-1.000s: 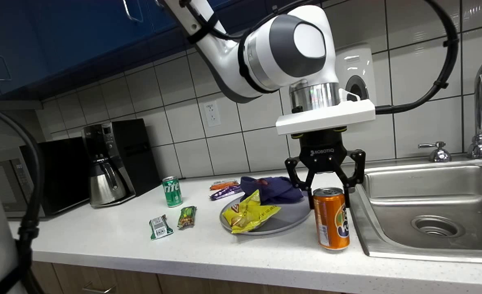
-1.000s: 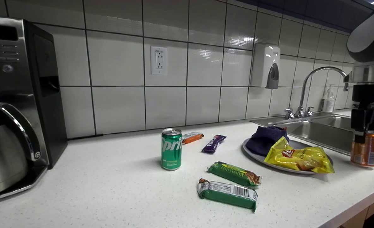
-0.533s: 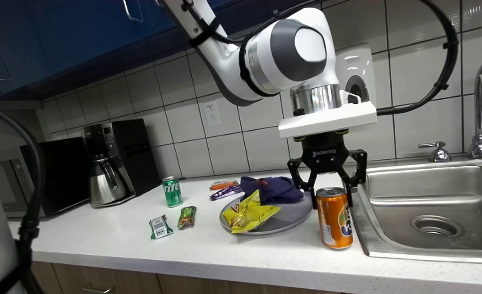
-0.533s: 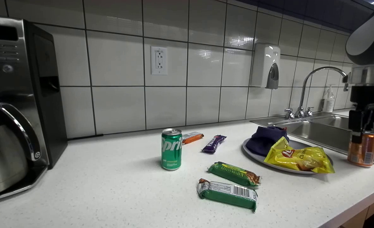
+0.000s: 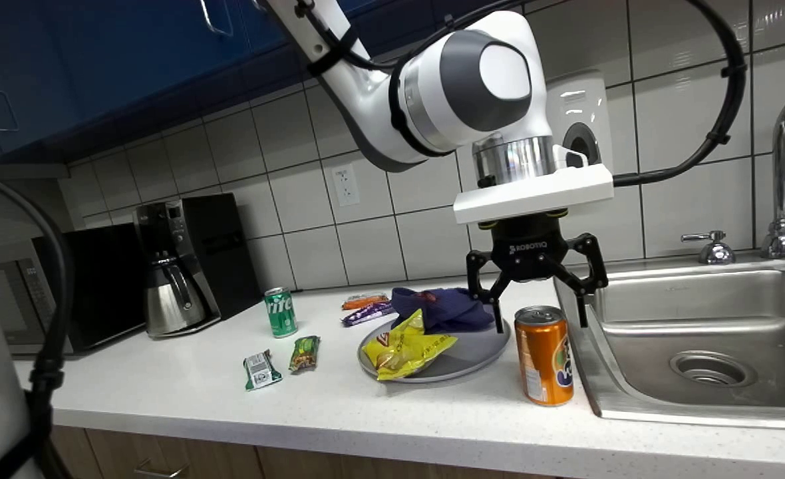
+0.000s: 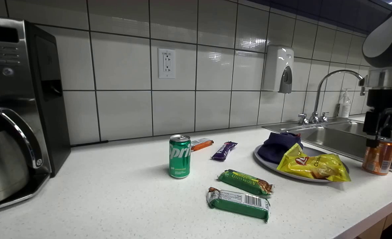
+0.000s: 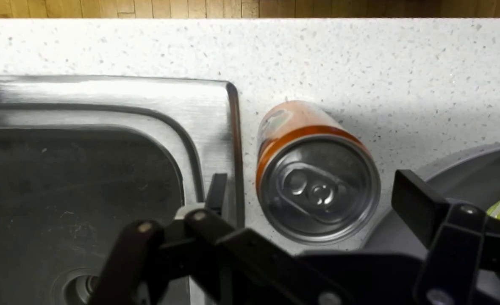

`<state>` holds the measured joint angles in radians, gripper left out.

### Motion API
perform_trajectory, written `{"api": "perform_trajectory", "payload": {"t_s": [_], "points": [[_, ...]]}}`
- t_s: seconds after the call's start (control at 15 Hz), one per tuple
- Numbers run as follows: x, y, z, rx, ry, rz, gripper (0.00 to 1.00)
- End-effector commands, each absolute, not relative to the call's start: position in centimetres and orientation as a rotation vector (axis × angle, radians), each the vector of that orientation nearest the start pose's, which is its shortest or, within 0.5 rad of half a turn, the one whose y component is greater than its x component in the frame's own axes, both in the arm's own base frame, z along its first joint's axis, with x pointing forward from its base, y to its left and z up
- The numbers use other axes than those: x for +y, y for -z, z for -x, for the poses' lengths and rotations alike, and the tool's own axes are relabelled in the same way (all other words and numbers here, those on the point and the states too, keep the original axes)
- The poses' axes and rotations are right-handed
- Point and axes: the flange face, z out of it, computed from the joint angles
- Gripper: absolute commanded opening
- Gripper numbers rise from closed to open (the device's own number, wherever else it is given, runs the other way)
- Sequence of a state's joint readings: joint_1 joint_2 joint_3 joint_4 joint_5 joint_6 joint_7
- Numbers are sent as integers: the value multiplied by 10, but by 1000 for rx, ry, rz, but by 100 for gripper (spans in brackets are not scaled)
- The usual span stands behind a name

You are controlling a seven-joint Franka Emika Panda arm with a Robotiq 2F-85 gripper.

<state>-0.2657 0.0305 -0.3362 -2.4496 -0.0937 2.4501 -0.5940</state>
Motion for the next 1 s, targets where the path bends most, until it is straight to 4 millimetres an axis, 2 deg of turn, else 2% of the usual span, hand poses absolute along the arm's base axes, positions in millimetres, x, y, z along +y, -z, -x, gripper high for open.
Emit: {"api": "perform_trajectory", "payload": {"t_s": [0.0,0.33,0.6,0.87,0.93], "points": [[-269,-300,-393,-80,-73,3177,100],[-261,-330,-407,-111,-1,3178,100],[-247,-363,-427,-153,93,3180,100],[-228,-385,-445,-157,143,3151,100],[-237,-369,-440,-177,142,3177,100]]}}
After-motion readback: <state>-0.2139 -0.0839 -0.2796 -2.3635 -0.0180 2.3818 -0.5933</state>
